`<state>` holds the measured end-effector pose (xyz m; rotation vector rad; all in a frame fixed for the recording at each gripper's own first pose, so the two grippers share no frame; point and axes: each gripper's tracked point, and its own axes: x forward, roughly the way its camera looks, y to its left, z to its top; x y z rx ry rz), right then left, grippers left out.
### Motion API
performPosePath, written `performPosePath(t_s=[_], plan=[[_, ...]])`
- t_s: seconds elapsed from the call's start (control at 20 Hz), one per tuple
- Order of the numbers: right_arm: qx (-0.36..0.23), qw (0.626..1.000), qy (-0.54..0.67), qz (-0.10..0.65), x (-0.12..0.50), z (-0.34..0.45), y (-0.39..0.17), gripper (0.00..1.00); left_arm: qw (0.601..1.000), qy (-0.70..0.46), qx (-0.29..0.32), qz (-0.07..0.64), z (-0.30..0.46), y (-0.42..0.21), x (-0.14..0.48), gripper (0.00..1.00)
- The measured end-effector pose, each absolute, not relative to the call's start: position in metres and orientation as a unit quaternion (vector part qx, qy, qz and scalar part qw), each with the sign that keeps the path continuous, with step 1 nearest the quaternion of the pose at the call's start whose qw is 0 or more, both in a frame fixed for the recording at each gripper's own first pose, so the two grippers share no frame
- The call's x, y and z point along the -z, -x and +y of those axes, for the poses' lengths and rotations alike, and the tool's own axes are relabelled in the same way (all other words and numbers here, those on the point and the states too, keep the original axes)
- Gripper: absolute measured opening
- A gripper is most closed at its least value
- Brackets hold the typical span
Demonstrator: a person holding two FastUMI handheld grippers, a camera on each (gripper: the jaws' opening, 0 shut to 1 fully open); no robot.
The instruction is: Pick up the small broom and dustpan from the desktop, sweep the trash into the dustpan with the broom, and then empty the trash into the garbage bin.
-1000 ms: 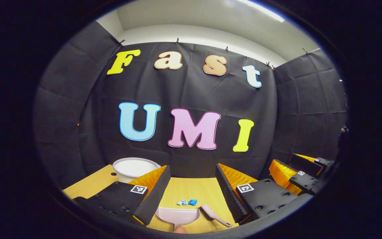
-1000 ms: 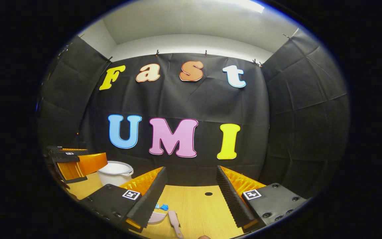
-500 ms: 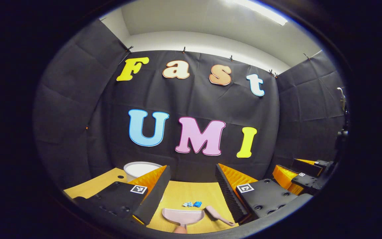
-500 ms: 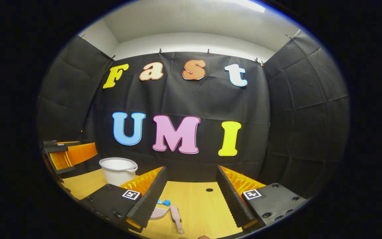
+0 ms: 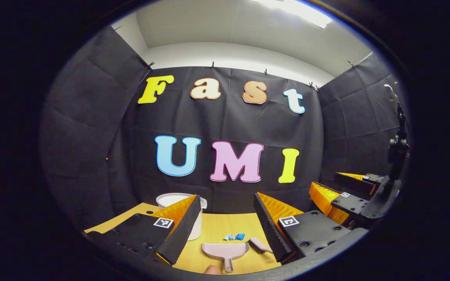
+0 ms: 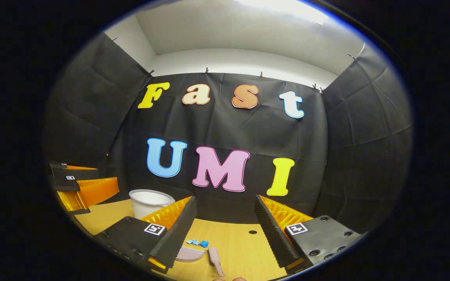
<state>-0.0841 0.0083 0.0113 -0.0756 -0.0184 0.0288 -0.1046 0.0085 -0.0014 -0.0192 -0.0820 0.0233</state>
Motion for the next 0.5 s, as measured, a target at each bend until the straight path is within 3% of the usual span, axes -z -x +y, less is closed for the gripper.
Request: performPosePath(t_s=[0.25,0.5], plan=[[-0.005,0.999,0.031,-0.020,-0.020,0.010,0.083,0.96,1.000,0.004,0.009,-0.023,0.005,0.099,0.010,0.81],[-0.015,0.999,0.051,-0.011,-0.008,0.003,0.060,0.96,1.000,0.012,-0.015,0.007,0.011,0.078,0.023,0.81]])
